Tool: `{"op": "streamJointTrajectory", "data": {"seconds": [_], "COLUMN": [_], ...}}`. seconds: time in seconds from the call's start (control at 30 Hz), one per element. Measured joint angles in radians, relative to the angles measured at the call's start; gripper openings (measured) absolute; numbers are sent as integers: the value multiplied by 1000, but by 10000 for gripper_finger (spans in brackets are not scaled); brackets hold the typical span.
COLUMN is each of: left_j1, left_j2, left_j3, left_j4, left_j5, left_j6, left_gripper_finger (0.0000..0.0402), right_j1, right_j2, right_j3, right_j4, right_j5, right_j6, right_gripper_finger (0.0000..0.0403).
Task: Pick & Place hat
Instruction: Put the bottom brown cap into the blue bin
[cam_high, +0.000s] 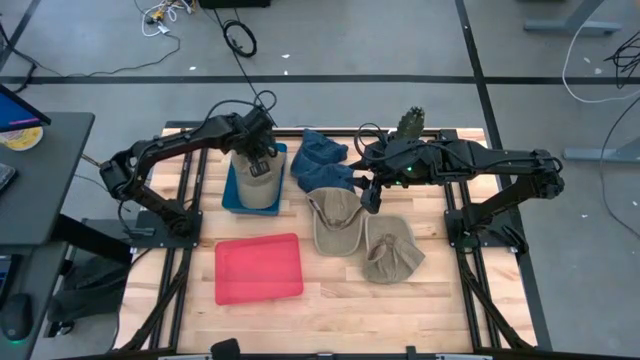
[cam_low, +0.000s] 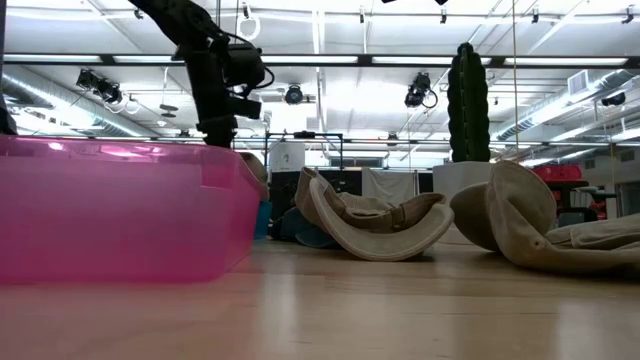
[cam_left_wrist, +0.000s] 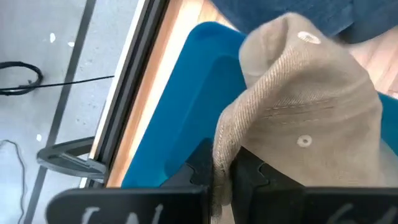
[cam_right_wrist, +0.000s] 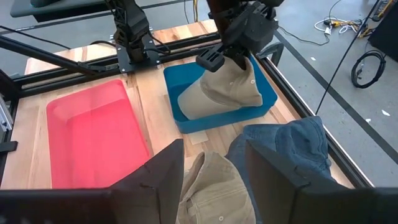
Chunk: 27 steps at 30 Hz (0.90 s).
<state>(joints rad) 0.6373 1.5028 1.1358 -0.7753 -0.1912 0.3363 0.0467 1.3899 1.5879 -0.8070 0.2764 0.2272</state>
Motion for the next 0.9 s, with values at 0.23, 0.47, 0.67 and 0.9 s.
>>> {"op": "streamJointTrajectory", "data": {"seconds": [0.23, 0.47, 0.67, 0.9], "left_j1": [34, 39, 47, 47], "left_j2": [30, 67, 69, 69], "left_j3": [0, 0, 0, 0], "left_j4": [56, 55, 51, 51], "left_j5": [86, 59, -45, -40], "left_j6": [17, 40, 16, 97], "left_gripper_finger": [25, 26, 27, 27], "right_j1": [0, 0, 0, 0], "right_j2": [0, 0, 0, 0], "right_j3": [0, 0, 0, 0], "right_j4": [0, 0, 0, 0], "right_j5": [0, 0, 0, 1], "right_j6": [0, 3, 3, 1], "right_gripper_finger": [171, 171, 171, 171]}}
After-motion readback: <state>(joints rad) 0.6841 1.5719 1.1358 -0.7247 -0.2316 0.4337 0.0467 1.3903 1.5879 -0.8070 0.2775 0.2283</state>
